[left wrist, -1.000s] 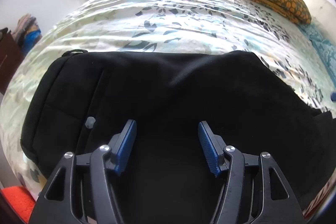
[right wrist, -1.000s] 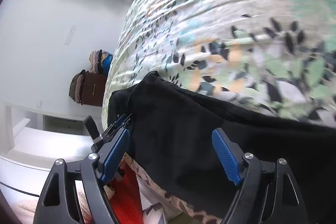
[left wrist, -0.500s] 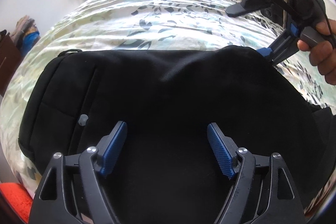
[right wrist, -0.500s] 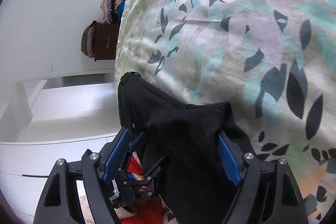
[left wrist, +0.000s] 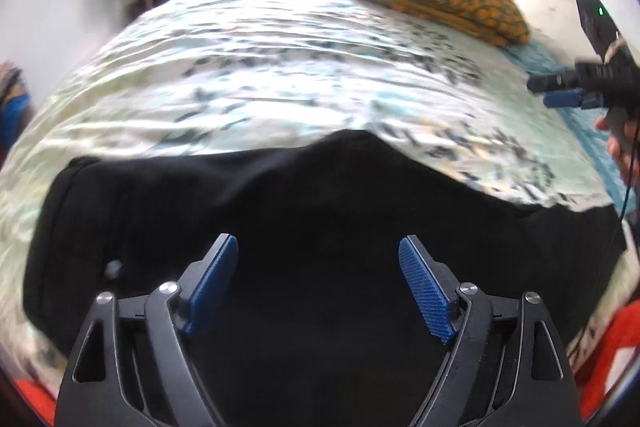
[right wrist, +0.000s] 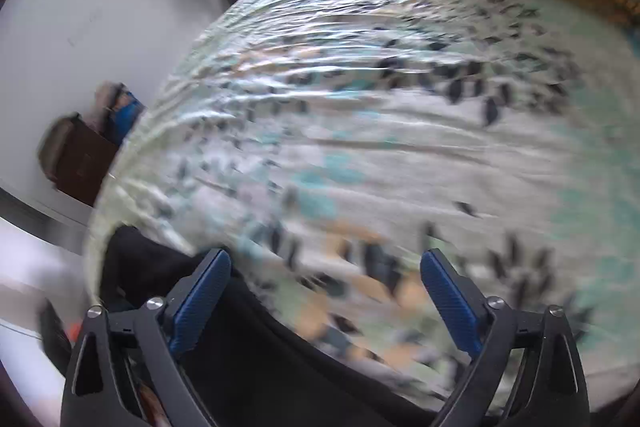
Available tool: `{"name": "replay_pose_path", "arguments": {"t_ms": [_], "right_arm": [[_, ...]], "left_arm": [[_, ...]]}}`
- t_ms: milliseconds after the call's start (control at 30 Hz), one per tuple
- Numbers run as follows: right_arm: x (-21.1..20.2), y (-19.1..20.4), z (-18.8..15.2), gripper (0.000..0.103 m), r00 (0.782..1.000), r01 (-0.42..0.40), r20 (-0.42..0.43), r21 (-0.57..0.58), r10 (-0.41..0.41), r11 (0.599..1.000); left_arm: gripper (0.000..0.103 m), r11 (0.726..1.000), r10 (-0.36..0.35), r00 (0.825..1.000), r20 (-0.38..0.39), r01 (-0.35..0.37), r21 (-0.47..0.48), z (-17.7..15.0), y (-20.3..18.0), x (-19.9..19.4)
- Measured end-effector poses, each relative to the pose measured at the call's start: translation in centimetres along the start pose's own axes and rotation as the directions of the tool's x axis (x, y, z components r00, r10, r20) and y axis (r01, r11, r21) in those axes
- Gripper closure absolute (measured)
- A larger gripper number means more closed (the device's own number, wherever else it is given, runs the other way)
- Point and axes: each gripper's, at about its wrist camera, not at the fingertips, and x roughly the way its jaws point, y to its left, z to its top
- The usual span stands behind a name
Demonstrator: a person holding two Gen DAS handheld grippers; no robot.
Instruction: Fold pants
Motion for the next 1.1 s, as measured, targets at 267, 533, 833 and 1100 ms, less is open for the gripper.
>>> {"name": "replay_pose_path", "arguments": {"t_ms": [267, 533, 833, 1100], "right_arm": [[-4.8, -6.6, -17.6, 0.005, 0.967, 0.231, -0.109, -0.013, -0.231, 0.973], [-1.3, -2.2, -15.3, 0.005, 0.982, 0.183, 0.038, 0.054, -0.186, 0.982], [-3.5, -4.6, -17.0, 0.000, 0.981, 0.187, 0.037, 0.113, -0.193, 0.976], [-9.2, -23.4, -29.6, 0.005, 0.910, 0.402, -0.114, 0.474, -0.399, 0.783]], "left_arm": [[0.056, 0.994, 0.090, 0.986, -0.138, -0.081, 0.074, 5.0, -1.3, 10.9], [0.057, 0.979, 0.203, 0.974, -0.100, -0.205, -0.008, 6.1, -0.1, 9.2], [0.007, 0.983, 0.183, 0.971, -0.151, -0.182, 0.019, 0.2, 2.4, 1.8], [0.007, 0.965, 0.259, 0.945, -0.200, -0.260, 0.021, -3.9, 4.0, -0.2]]}}
